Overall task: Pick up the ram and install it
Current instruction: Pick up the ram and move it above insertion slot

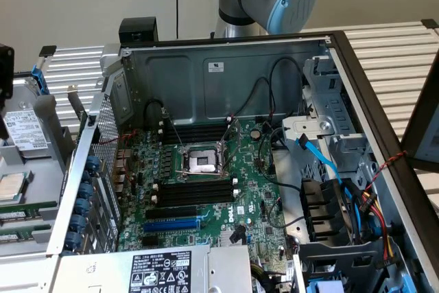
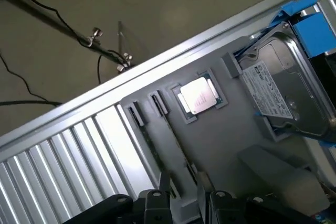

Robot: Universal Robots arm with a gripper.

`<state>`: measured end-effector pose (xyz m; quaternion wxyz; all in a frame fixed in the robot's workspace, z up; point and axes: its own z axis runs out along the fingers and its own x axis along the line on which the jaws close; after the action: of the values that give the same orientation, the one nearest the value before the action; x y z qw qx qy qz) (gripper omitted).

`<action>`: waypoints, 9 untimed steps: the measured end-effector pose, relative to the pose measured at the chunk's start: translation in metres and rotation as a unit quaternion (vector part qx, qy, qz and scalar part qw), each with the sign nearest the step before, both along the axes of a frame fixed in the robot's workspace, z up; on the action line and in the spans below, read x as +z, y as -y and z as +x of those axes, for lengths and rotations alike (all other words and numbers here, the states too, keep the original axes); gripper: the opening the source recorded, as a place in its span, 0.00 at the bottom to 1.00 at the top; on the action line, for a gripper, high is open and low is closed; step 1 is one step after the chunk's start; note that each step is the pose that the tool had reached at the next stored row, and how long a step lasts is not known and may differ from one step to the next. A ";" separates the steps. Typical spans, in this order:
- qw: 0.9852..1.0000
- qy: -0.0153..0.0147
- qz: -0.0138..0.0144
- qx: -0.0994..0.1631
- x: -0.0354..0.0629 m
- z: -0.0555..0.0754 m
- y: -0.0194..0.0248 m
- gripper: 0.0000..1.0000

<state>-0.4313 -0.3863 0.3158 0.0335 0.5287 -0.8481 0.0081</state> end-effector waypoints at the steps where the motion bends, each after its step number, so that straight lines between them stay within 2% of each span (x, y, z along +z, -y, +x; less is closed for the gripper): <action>1: 1.000 0.000 0.000 0.009 -0.0010 0.000 0.0000 0.35; 6: 0.999 0.000 0.000 0.049 -0.0049 0.000 0.0000 0.35; 9: 0.998 -0.001 0.000 0.062 -0.0069 0.000 0.0001 0.35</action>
<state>-0.4314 -0.3864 0.3089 0.0335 0.5806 -0.8135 0.0098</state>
